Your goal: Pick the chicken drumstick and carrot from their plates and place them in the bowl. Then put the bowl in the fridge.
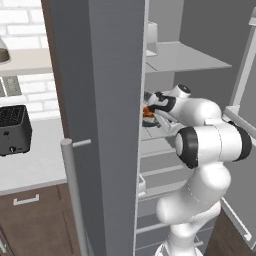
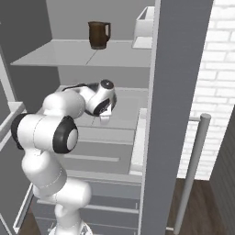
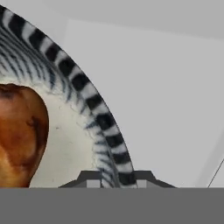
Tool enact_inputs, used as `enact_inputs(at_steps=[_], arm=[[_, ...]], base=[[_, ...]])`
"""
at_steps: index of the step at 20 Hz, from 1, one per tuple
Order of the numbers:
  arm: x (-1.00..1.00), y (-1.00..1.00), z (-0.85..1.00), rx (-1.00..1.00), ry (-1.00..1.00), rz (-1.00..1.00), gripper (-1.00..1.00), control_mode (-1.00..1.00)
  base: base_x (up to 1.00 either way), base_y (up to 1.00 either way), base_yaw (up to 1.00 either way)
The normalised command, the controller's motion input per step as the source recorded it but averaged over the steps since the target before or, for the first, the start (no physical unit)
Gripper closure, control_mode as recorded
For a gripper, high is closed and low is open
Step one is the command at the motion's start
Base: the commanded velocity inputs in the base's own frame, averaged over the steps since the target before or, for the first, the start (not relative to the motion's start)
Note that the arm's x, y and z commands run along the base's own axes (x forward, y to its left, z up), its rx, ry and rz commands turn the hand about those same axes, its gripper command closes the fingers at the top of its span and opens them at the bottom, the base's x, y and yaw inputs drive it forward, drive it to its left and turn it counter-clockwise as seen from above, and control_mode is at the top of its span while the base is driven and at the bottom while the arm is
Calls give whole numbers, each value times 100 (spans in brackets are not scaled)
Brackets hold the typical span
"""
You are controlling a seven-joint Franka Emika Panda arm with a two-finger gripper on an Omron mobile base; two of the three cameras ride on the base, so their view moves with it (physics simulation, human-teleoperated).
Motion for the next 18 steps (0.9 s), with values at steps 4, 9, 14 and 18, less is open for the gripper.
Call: enact_inputs(at_steps=[4, 9, 14, 18], arm=[[-8, 1, 27, 0, -14, -3, -100, -100], [-53, 5, 31, 0, -26, -3, -100, -100], [-88, 17, 40, 0, -38, 0, -100, -100], [-92, 14, 81, 0, -20, 0, -100, -100]], base=[[0, 0, 0], [0, 0, 0], [0, 0, 0], [0, 0, 0]])
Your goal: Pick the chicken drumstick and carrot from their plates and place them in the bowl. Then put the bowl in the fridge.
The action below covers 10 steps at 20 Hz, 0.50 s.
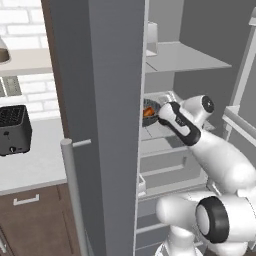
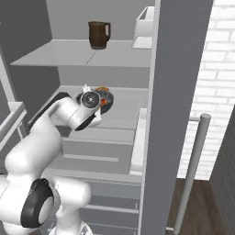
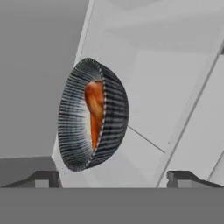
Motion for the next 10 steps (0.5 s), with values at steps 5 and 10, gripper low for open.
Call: enact_inputs(at_steps=[5, 10], arm=[[-96, -8, 100, 0, 4, 0, -100, -100], [-100, -6, 91, -1, 24, 0, -100, -100]], base=[[0, 0, 0], [0, 0, 0]])
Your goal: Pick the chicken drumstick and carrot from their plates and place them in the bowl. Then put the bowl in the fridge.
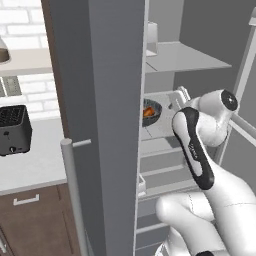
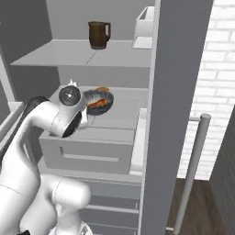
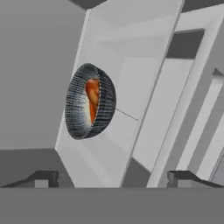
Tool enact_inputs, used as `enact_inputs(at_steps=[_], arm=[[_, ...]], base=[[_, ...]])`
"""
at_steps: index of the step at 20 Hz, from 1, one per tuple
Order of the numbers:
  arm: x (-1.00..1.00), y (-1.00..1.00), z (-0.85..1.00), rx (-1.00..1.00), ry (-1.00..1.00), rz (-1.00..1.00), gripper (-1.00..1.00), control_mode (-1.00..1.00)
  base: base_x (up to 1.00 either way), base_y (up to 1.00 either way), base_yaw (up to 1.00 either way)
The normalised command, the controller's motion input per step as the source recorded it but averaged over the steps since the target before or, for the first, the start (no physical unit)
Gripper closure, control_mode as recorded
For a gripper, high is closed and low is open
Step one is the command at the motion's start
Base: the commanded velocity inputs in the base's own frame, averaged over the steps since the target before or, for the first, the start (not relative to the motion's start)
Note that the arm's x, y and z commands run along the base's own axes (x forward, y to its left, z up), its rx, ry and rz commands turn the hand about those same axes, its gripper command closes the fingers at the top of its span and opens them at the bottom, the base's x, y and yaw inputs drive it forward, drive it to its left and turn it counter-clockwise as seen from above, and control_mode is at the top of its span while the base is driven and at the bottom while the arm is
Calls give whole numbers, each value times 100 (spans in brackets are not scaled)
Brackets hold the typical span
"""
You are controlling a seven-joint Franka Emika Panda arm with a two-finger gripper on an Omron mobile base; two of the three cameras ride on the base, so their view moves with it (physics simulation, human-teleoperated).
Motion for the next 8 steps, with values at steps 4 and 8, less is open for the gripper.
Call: enact_inputs(at_steps=[4, 8], arm=[[-100, -17, 69, -3, 25, 0, -100, -100], [-100, -17, 27, -5, -7, 9, -100, -100]], base=[[0, 0, 0], [0, 0, 0]])
